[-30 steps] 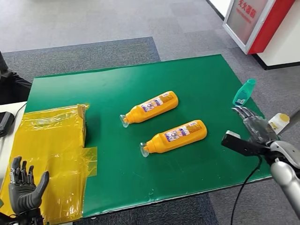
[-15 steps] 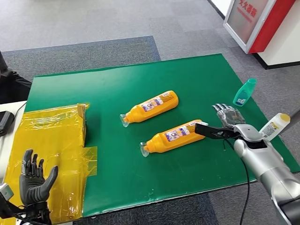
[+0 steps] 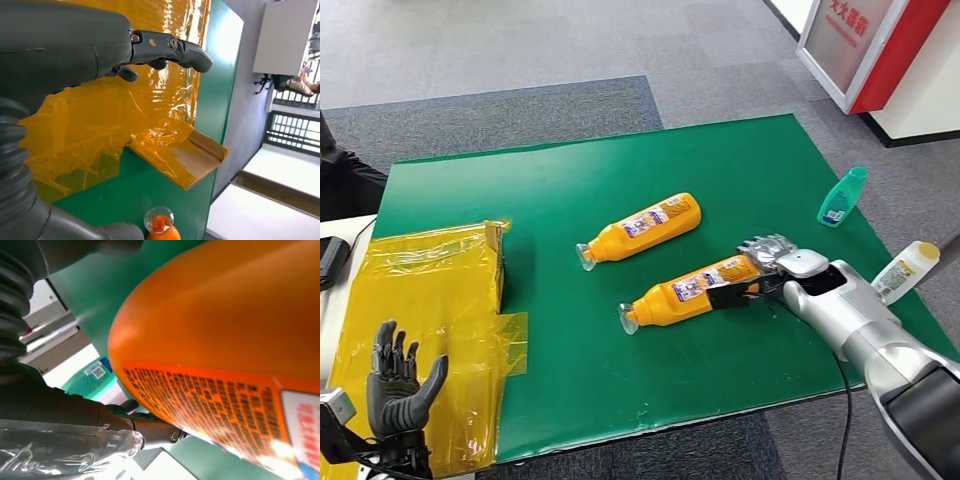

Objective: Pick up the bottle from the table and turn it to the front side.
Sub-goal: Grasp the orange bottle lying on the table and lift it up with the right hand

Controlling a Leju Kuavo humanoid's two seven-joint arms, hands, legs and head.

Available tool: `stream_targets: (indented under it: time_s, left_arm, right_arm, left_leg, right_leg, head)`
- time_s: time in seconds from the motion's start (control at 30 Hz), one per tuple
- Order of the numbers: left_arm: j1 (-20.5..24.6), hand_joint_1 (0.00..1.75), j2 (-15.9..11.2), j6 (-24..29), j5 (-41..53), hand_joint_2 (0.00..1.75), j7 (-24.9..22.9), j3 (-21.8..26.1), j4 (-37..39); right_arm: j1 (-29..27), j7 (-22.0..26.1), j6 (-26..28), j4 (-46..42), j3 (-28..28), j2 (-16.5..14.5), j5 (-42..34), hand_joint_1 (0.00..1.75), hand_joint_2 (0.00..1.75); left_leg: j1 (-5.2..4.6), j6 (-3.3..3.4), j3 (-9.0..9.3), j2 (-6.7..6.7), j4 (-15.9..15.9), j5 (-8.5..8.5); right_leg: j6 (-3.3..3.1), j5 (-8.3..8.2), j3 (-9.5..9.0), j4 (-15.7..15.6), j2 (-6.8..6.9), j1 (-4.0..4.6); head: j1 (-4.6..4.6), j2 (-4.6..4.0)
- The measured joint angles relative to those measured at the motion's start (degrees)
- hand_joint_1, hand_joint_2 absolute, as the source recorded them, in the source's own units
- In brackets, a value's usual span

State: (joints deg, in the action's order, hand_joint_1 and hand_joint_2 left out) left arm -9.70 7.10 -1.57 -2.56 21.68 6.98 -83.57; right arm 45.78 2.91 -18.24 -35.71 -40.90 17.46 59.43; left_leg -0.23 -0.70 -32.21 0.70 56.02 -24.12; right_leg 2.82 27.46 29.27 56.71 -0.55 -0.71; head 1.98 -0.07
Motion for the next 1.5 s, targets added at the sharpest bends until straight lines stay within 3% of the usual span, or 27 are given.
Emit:
stream_targets:
  time_s: [0.2,0.57,1.13,1.5]
  left_arm:
    - [0.03,0.0,-0.02,0.22,0.0,1.75,0.1,0.08,0.64]
    - [0.11,0.0,-0.02,0.29,-0.09,1.75,0.79,0.16,1.56]
    - [1.74,0.0,-0.41,0.8,-0.58,1.75,0.86,-1.41,2.96]
    - [2.77,0.0,-1.25,1.58,-1.08,1.75,0.84,-2.9,4.69]
  right_arm:
    - [2.76,1.4,-4.7,-0.17,-4.21,0.31,-1.58,0.0,1.75]
    - [5.93,0.83,-6.31,-1.83,-9.02,0.46,-6.4,0.0,1.75]
    - [8.19,-0.25,-6.55,-0.73,-16.07,-6.04,-12.59,0.0,1.75]
    - [7.26,-0.52,-6.67,2.6,-20.12,-7.2,-14.1,0.0,1.75]
  left_leg:
    - [0.01,-0.02,0.0,0.0,0.0,0.02]
    - [0.01,-0.03,-0.02,0.0,0.0,0.03]
    - [0.02,-0.02,-0.03,0.0,0.0,0.05]
    - [0.02,-0.02,-0.05,0.0,0.0,0.06]
  right_leg:
    - [-0.04,-0.03,0.03,0.0,0.0,0.0]
    - [-0.02,-0.06,0.03,0.0,0.0,0.01]
    - [-0.02,-0.08,0.07,0.0,-0.01,0.02]
    - [-0.02,-0.08,0.09,0.0,0.0,0.01]
  head:
    - [-0.01,0.0]
    - [-0.01,0.0]
    - [-0.02,0.0]
    - [-0.01,0.0]
